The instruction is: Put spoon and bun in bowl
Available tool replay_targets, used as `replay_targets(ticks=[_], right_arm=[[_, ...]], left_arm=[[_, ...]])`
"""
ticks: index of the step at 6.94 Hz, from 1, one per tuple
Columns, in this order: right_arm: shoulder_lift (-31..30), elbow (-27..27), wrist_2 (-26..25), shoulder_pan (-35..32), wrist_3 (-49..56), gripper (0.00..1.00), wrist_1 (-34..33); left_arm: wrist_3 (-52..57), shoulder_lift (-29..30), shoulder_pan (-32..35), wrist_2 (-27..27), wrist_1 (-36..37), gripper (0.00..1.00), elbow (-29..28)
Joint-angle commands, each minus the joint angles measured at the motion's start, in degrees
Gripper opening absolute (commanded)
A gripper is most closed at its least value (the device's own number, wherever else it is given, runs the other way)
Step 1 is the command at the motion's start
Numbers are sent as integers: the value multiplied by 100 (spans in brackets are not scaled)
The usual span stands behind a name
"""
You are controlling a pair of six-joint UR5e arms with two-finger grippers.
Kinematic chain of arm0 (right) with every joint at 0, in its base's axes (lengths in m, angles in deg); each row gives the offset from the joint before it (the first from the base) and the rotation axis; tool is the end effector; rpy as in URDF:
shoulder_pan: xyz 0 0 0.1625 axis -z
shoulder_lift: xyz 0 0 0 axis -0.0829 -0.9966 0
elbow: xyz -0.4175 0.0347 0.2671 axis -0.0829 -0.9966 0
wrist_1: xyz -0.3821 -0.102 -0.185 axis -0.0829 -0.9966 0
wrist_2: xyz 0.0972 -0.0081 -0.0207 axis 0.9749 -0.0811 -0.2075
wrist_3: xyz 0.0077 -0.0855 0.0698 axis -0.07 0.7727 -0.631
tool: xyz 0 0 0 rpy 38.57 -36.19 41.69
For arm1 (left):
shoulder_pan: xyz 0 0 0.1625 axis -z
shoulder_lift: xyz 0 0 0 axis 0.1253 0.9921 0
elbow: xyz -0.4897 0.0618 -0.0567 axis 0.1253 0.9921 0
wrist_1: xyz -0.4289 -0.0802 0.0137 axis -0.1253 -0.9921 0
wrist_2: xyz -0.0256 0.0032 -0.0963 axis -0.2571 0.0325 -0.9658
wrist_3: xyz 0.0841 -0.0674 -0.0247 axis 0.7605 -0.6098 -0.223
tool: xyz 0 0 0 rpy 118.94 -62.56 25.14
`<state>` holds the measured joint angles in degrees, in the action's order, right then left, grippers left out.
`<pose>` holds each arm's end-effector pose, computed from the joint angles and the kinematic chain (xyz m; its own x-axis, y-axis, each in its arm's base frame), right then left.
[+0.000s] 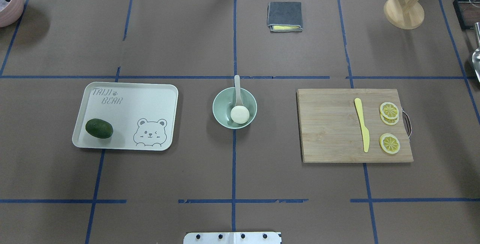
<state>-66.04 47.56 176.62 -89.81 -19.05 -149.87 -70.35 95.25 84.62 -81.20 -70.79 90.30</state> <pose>0.0153 -0.4400 0.6731 0.6743 -0.1570 0.7216 0.1561 0.9854 0.0685 -0.0639 -0.5005 0.6733 0.6364 0.0505 -0.7697 -0.0016 0.9979 0.0641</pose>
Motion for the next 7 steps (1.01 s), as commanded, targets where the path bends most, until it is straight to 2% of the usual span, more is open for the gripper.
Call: replay_targets(ticks=[1, 4, 7], right_arm=[[4, -8, -5, 6, -51, 100, 1], [12, -8, -5, 15, -60, 100, 1], [30, -8, -5, 15, -69, 100, 1]], left_arm=[[-458, -10, -41, 54, -438, 100, -100], [-450, -2, -50, 212, -1563, 100, -443], [-432, -19, -59, 213, -1495, 100, -435]])
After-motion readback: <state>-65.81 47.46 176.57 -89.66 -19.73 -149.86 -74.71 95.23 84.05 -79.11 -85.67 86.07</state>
